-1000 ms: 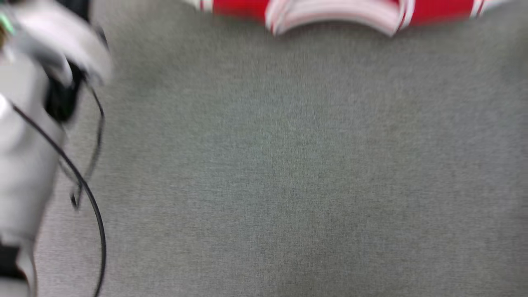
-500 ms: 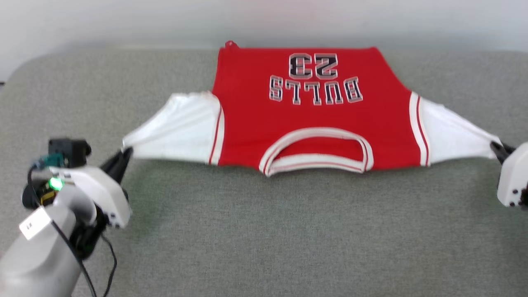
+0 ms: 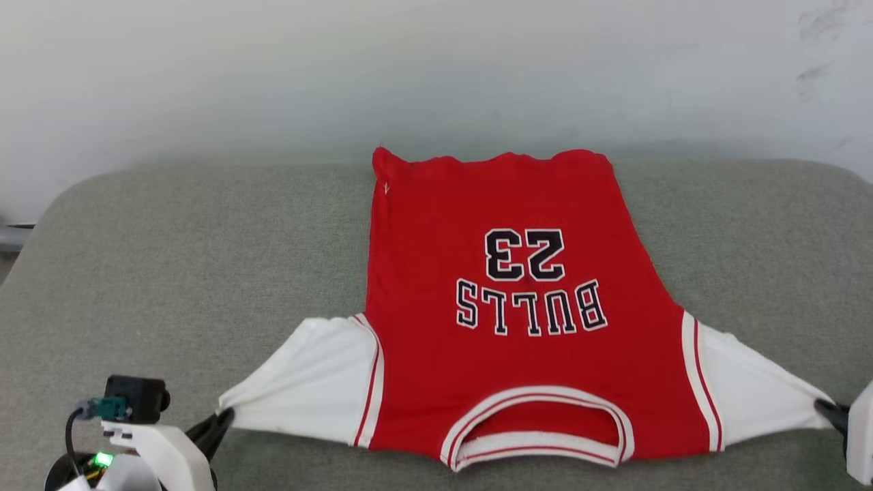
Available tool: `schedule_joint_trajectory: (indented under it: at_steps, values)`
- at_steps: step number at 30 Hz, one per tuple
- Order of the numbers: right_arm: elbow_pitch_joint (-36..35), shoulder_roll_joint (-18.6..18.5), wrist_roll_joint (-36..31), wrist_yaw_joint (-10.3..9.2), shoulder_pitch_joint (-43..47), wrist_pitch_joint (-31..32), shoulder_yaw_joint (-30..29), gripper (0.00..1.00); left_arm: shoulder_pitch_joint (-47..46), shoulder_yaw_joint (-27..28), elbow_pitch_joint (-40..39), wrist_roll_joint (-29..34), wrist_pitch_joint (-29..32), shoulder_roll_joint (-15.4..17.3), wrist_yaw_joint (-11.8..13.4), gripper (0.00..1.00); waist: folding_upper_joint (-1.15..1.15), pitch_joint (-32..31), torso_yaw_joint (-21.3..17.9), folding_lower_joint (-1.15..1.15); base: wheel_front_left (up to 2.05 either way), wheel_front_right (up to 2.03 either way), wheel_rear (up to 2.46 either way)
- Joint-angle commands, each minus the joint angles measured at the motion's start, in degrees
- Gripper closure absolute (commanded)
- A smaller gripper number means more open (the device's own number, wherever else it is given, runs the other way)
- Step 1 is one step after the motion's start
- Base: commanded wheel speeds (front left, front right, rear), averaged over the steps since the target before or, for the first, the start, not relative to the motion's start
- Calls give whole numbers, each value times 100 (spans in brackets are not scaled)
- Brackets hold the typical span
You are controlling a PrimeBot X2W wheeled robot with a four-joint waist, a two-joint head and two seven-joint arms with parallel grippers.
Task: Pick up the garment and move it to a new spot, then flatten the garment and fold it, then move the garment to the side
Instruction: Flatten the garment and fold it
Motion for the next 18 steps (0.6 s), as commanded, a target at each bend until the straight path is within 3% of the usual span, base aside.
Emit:
schedule_joint_trajectory:
  at_steps: [1,11,18]
  values:
    - [-117,-150,58,-26,294,161,-138,100,256,51,-176,-70,73,146,119,100,0,-90,-26,2,0,0,0]
    - [-1395,-67,62,-21,1871,1223,-1201,100,1430,81,-1749,-405,333,572,705,100,0,-146,-59,2,0,0,0]
    - [-2048,325,-379,-20,2183,1744,-1980,100,1504,-4,-2336,-488,572,589,771,100,0,30,-14,2,0,0,0]
